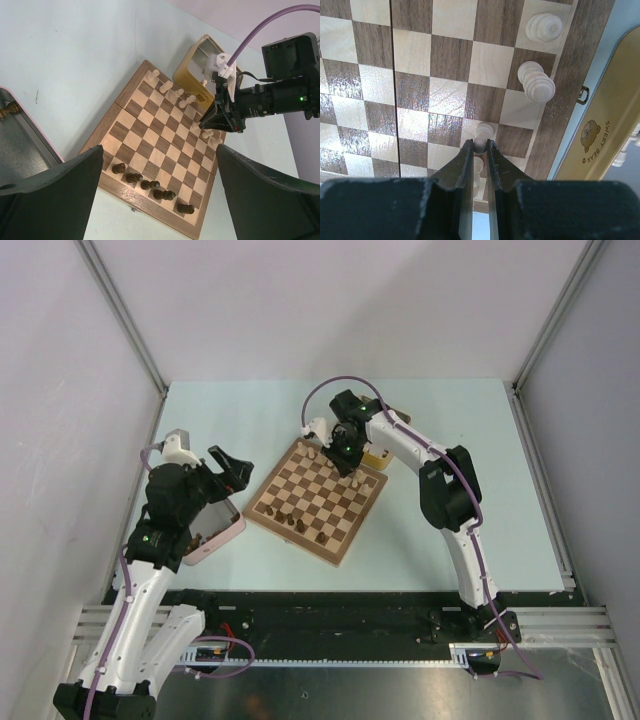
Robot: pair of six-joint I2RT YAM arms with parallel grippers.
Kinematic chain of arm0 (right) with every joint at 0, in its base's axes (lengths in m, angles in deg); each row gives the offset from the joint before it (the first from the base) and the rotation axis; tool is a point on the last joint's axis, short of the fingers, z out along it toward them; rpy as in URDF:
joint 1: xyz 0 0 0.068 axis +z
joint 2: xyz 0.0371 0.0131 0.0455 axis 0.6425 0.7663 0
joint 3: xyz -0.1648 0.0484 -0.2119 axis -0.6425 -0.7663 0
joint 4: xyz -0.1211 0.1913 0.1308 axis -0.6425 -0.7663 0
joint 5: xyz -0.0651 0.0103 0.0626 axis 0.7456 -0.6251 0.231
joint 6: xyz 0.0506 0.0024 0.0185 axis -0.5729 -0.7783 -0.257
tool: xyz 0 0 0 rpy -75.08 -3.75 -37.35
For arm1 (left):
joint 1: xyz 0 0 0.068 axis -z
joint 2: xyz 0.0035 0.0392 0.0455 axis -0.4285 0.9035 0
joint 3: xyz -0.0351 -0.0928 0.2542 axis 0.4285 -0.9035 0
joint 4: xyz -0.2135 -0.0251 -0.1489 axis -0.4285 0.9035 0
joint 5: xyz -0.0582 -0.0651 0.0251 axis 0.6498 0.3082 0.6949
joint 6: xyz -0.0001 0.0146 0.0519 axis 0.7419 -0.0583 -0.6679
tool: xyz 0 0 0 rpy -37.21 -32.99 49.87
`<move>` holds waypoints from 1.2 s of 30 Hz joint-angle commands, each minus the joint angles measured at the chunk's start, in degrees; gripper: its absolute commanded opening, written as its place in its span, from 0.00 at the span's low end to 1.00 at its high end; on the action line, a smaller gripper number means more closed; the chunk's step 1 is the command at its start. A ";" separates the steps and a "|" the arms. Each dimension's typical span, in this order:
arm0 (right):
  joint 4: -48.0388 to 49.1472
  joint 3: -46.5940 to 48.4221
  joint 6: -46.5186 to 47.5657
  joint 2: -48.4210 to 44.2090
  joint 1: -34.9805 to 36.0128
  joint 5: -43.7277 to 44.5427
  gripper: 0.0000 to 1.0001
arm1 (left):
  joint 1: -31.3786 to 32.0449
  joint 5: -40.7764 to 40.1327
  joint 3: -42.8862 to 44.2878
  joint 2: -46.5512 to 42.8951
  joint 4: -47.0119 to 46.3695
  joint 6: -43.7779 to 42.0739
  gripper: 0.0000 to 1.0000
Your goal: Set up the chess pieces on the board
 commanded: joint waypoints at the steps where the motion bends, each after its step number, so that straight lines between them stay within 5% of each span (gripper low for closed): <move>1: -1.14 1.24 0.55 0.33 -0.20 0.16 0.12 | -0.45 0.72 0.46 -0.53 -0.47 0.25 0.99; 36: -3.16 -0.96 1.25 -2.66 -0.12 -1.16 0.12 | -0.45 1.16 0.11 -1.40 -0.47 0.78 0.99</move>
